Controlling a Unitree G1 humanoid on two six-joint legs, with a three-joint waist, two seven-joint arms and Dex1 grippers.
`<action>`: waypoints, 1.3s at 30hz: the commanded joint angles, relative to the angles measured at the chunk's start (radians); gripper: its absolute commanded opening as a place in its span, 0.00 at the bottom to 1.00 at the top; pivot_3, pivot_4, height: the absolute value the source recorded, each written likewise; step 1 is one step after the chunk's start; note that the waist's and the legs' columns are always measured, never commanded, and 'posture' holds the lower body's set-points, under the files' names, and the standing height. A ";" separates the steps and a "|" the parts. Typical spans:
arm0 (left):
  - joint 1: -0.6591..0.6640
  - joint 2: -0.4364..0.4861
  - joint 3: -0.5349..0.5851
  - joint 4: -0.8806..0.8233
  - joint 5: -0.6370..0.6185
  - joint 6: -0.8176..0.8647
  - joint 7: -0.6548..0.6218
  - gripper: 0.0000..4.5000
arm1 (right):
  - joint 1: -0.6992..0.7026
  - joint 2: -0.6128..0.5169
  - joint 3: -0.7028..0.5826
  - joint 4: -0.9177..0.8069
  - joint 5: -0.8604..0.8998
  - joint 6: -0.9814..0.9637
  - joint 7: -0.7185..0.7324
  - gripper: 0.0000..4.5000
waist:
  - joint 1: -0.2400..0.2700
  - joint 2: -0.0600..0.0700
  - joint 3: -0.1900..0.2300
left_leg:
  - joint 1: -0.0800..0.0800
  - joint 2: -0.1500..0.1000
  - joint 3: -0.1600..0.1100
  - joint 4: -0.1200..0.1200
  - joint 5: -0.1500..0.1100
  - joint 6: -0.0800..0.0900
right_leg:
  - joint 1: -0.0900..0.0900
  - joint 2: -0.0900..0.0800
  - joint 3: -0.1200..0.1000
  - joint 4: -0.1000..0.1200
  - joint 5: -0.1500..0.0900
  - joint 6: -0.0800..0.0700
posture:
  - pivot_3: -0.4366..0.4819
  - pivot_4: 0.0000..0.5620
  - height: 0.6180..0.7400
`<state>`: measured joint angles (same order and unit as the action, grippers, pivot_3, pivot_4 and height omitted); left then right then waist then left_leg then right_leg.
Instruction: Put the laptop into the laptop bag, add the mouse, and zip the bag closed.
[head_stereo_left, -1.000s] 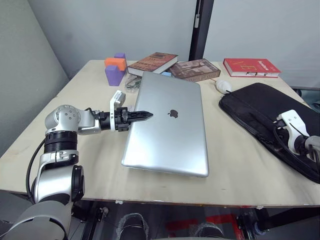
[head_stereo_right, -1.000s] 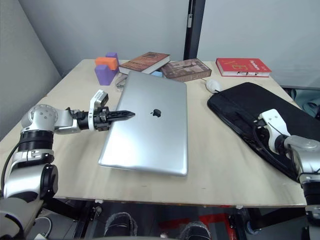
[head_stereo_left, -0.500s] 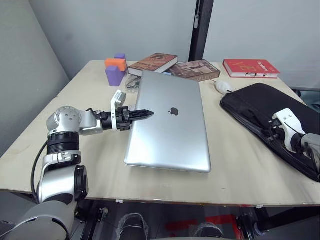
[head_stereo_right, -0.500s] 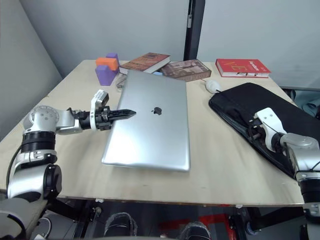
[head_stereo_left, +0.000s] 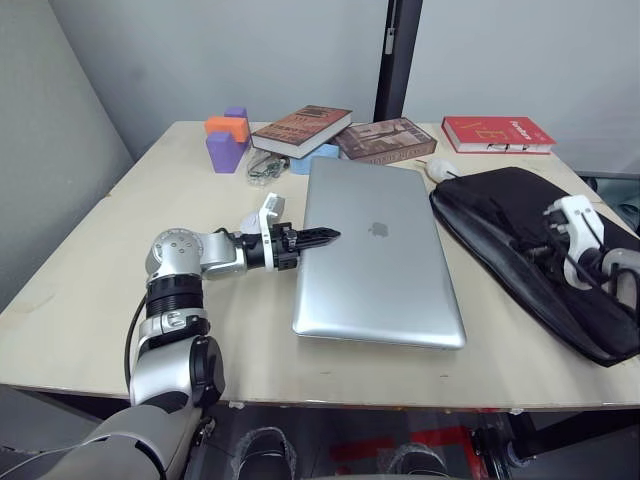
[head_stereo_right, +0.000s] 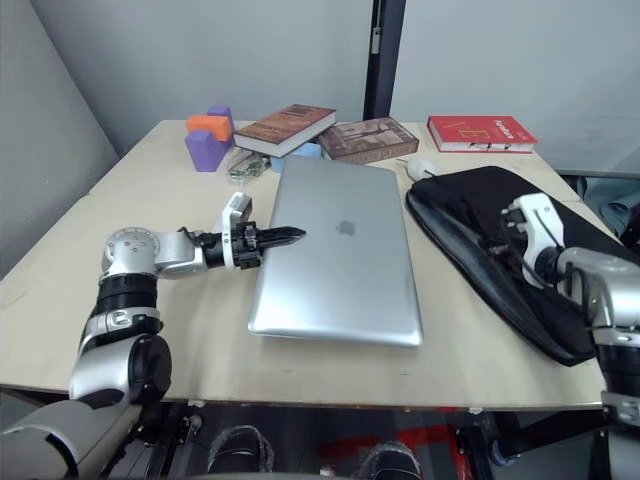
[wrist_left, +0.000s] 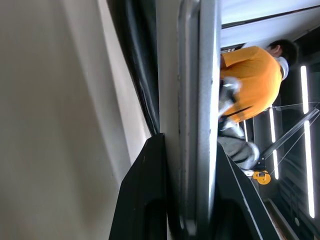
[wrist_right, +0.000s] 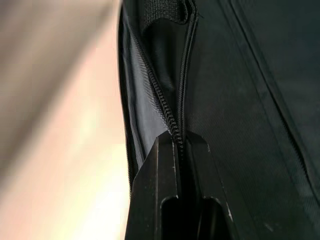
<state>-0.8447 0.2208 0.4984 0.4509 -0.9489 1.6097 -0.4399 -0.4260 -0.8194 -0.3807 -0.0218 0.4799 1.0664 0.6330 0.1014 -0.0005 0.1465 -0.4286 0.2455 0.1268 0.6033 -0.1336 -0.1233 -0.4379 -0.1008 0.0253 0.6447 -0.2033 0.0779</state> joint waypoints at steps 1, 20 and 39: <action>-0.022 -0.034 0.072 -0.023 -0.108 0.005 0.003 0.08 | -0.120 0.045 -0.105 -0.089 0.093 0.215 -0.101 0.01 | -0.002 0.000 0.000 | 0.000 0.000 0.000 0.000 0.000 0.000 | 0.000 0.000 0.000 0.000 0.000 0.000 | 0.48 0.27 0.87; -0.056 -0.174 0.141 0.048 -0.056 -0.124 0.143 0.08 | -0.304 0.507 -0.428 -0.313 0.274 0.548 -0.495 0.01 | 0.022 0.001 0.001 | -0.001 0.000 0.000 -0.008 0.003 -0.008 | -0.001 0.000 -0.001 -0.007 0.003 0.005 | 0.48 0.27 0.87; -0.102 -0.239 -0.071 0.134 0.039 -0.342 0.019 0.08 | -0.177 0.534 -0.300 -0.229 1.315 0.276 -1.329 0.01 | 0.031 0.004 0.002 | -0.002 0.000 0.001 -0.010 0.003 -0.009 | -0.001 0.000 -0.001 -0.012 0.011 0.020 | 0.48 0.27 0.87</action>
<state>-0.8898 -0.0126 0.4152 0.6169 -0.8783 1.3112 -0.3524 -0.6096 -0.2515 -0.7350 -0.2402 1.6222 1.4487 -0.6110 0.1328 0.0037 0.1484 -0.4313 0.2451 0.1276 0.5934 -0.1302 -0.1325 -0.4391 -0.1009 0.0244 0.6321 -0.1918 0.0985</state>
